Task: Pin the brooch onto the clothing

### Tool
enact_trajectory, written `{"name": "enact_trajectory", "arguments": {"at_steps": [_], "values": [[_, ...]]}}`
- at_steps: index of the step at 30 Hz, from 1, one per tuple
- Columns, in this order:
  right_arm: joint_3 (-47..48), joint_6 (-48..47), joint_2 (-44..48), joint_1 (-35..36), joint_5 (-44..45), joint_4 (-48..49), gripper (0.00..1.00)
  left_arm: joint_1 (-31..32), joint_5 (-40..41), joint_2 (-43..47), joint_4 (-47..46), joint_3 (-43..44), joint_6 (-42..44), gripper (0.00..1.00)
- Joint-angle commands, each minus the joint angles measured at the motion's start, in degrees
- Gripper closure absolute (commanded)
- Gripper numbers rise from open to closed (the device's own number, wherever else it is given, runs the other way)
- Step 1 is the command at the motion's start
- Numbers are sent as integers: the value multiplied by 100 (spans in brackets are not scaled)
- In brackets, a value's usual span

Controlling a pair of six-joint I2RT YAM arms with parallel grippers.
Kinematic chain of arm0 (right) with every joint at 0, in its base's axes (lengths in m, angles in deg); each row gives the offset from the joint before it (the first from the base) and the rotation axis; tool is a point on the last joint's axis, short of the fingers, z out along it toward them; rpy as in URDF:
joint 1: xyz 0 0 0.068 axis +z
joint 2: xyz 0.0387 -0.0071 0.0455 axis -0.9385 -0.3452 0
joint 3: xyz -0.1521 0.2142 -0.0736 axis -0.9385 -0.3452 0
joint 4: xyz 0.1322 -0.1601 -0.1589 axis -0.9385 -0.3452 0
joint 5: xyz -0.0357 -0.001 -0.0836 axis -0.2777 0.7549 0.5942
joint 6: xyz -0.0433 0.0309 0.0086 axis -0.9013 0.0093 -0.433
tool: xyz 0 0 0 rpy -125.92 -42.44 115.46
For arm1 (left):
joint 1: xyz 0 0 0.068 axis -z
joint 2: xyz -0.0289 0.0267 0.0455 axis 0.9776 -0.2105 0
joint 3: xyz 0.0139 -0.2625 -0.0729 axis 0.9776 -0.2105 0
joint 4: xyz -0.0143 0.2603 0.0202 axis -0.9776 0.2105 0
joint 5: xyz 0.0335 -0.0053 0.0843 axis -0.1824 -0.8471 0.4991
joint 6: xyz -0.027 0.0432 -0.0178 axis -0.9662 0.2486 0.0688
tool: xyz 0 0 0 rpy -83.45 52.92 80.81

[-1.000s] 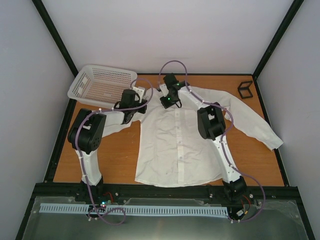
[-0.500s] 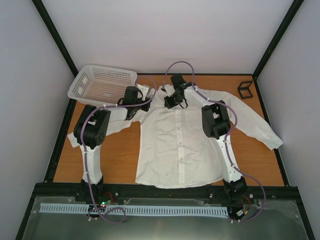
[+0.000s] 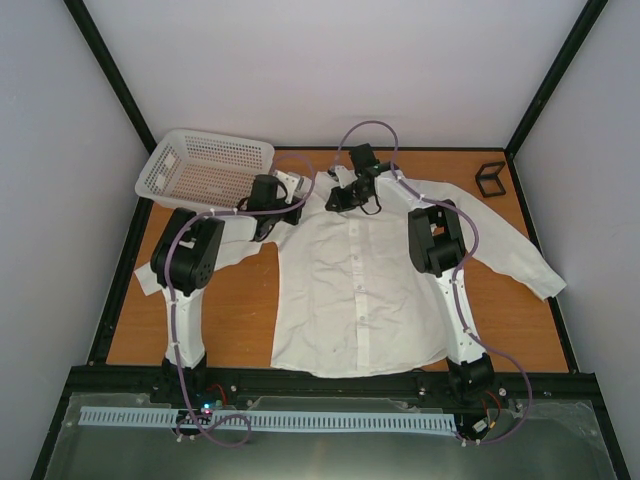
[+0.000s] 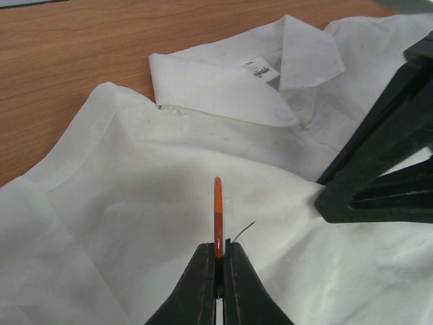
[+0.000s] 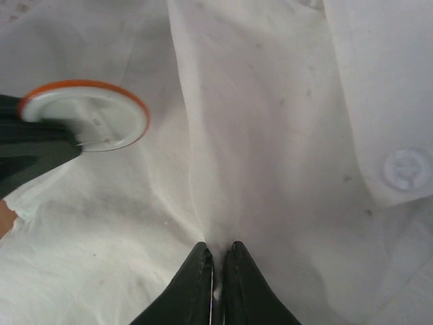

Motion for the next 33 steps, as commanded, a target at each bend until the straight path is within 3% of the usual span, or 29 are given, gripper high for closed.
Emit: {"name": "enact_trajectory", "arguments": {"at_steps": [1,9,17,33], "values": [[-75,62,322,-50,-449,108,91,90,344,-230,-114,299,302,99],[-136,-77,364,-68,-470,106,97,222,470,-350,-128,438,498,99],[-214,96,362,-80,-732,318,97,222,288,-343,-169,434,498,99],[-229,290,330,-112,-875,533,97,566,995,-437,34,499,1127,99]]}}
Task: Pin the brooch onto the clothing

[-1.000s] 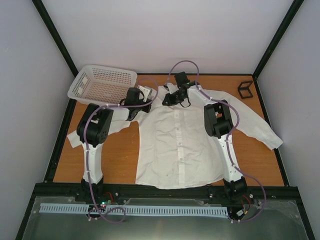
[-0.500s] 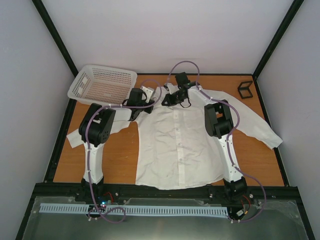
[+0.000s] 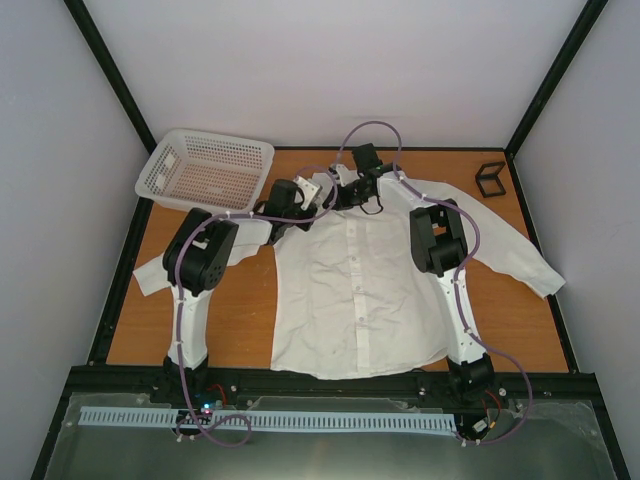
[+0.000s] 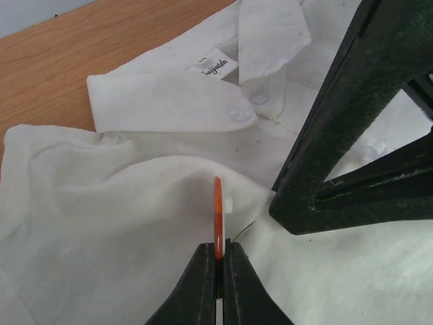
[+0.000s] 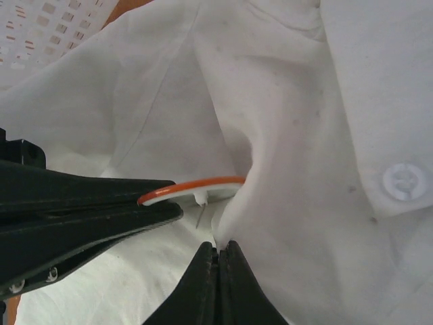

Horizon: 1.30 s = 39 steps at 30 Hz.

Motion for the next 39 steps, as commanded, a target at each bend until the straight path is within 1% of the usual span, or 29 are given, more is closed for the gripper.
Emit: {"name": "enact_trajectory", "arguments": {"at_steps": [1,11,23,33,36,39], "values": [[-20,30,258,-25,-163,123,97,61,161,-152,28,278,226,99],[-34,-48,310,-25,-317,112,97,71,330,-241,227,404,372,99],[1,52,270,-33,-394,211,97,188,650,-290,395,481,820,99],[172,135,126,-60,-356,191,97,202,-84,30,50,105,940,99],[167,127,93,-60,-318,176,97,195,-61,137,-49,16,887,99],[165,110,50,-69,-312,171,97,194,-262,231,-94,-29,870,99]]}}
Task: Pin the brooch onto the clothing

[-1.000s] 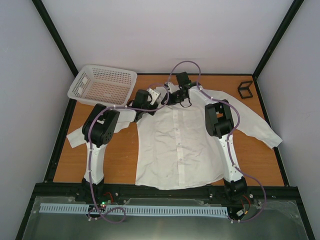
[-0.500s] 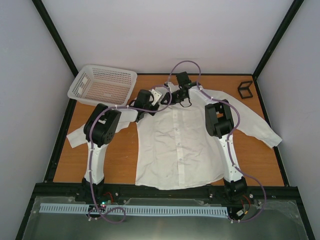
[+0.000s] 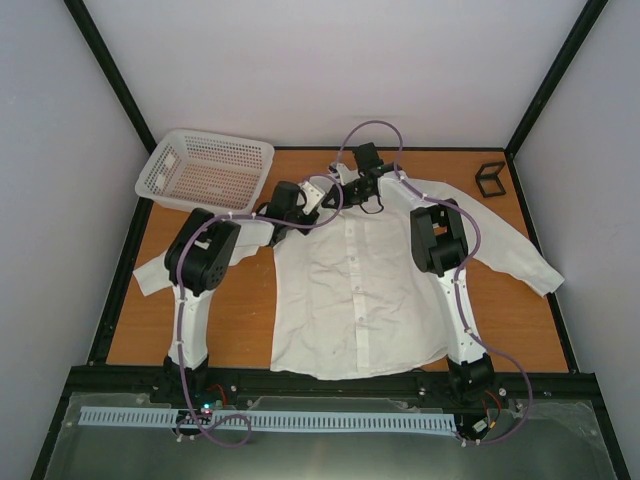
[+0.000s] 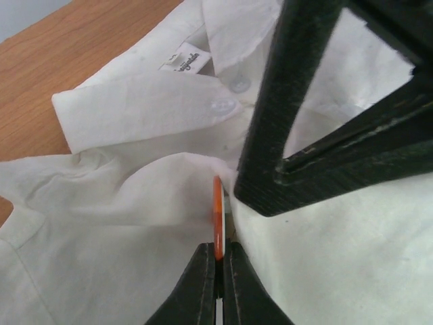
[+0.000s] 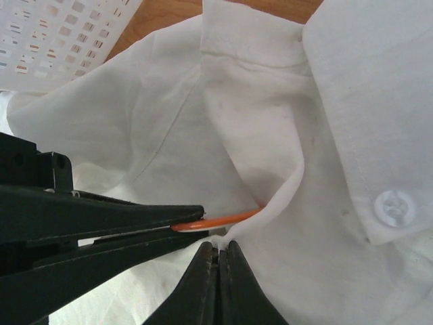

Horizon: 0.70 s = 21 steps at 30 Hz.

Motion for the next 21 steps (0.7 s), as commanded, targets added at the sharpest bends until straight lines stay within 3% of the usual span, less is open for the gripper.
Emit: {"name": "enact_trajectory", "arguments": {"at_steps": [1,21], "values": [[175,21,34,-40,-65,67,97,33,-419,360,-253,-107,69,99],[102,95,-125,-40,-104,142,97,-104,-1221,606,-451,-149,-338,99]]}}
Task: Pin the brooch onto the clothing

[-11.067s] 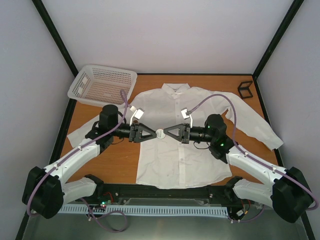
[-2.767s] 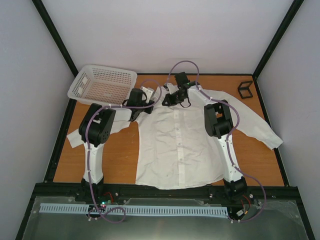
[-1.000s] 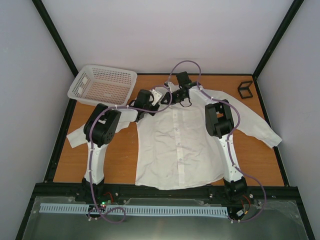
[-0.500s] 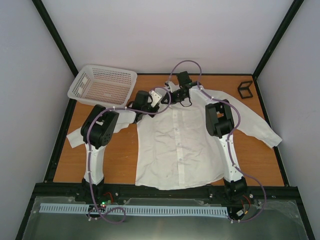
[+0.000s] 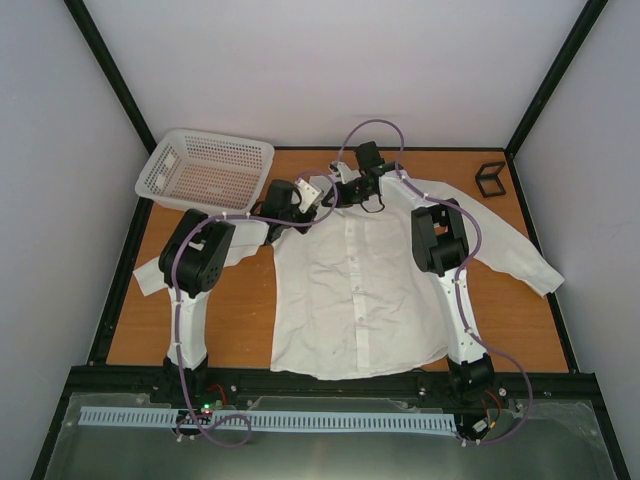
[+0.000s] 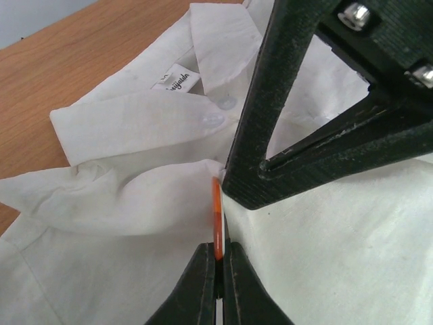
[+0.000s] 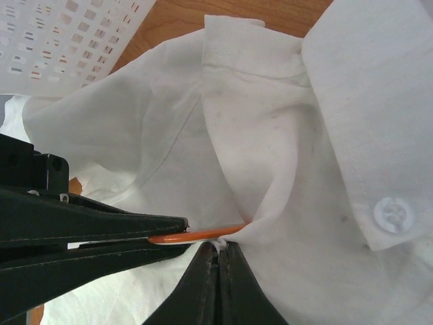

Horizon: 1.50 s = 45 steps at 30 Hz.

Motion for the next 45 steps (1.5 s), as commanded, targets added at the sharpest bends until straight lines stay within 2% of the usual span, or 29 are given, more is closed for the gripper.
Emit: {"name": "enact_trajectory", "arguments": {"at_steps": [1,14,26,37,41,45], "values": [[18,82,-116,-10,2,189,97,7,-730,378,-321,59,-223,99],[-196,18,-88,30,-40,300,97,-54,-1255,433,-263,165,-411,99],[-271,-118,-83,56,16,283,90,-133,-1717,450,-240,259,-578,99],[-549,-317,131,82,239,327,89,-232,-1928,440,-227,327,-782,99],[-610,-301,143,82,147,407,83,-342,-2123,435,-352,293,-996,99],[-634,-220,140,99,-63,534,82,-344,-2188,360,-252,418,-994,99]]}}
